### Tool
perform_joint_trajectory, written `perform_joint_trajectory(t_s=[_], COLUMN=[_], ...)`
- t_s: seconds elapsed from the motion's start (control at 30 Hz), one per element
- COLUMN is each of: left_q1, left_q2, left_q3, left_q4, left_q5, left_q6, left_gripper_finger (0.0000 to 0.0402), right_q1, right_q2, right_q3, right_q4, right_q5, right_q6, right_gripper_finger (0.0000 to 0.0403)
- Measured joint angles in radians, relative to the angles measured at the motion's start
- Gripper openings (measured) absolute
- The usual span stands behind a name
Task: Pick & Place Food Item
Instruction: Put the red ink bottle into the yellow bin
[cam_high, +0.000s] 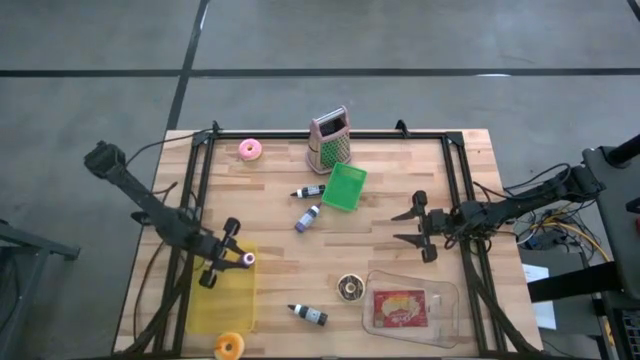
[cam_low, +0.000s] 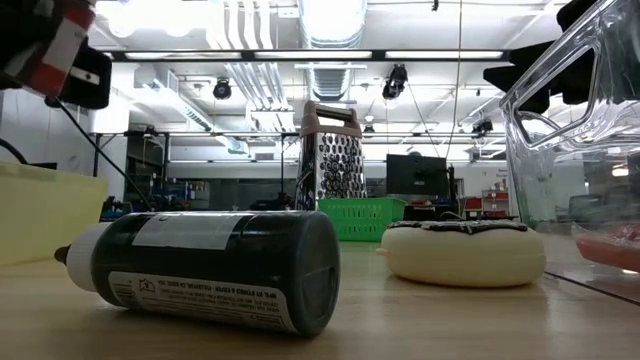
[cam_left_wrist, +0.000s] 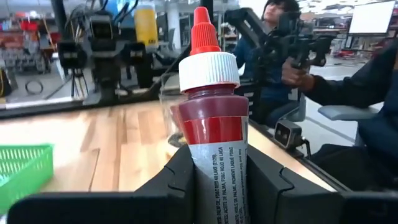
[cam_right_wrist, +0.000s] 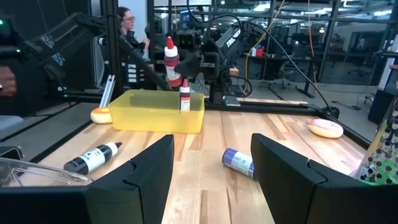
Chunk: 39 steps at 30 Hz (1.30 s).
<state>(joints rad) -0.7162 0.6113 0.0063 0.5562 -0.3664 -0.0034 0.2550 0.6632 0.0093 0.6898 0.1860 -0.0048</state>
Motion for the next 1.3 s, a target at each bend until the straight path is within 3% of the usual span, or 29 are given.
perform_joint_trajectory(t_s=[0.3,0.43,0.73,0.93,1.07,1.3], left_q1=[0.000,-0.001,-0.012,-0.037,-0.042,-0.043], left_q2=[0.000,0.000,0.029,0.079,0.116,0.200], left_q3=[0.003,0.067,0.363,0.509,0.548,0.548], left_q4=[-0.100,-0.191,-0.859,-1.160,-1.267,-1.284], left_q5=[-0.021,-0.023,-0.096,-0.105,-0.034,0.104], left_q6=[-0.173,-0.228,-0.458,-0.638,-0.740,-0.768], left_gripper_finger=[0.0090,0.0090,0.0090,0.0090,0.0090,0.0090], right_q1=[0.000,0.000,0.000,0.000,0.000,0.000], right_q2=[0.000,0.000,0.000,0.000,0.000,0.000], right_q3=[0.000,0.000,0.000,0.000,0.000,0.000], right_q4=[-0.002,-0.004,-0.023,-0.045,-0.045,-0.045], right_q5=[0.000,0.001,0.010,0.026,0.026,0.026], right_q6=[0.006,0.006,0.023,0.032,0.032,0.029], right_gripper_finger=[0.0207,0.0207,0.0207,0.0207,0.0207,0.0207])
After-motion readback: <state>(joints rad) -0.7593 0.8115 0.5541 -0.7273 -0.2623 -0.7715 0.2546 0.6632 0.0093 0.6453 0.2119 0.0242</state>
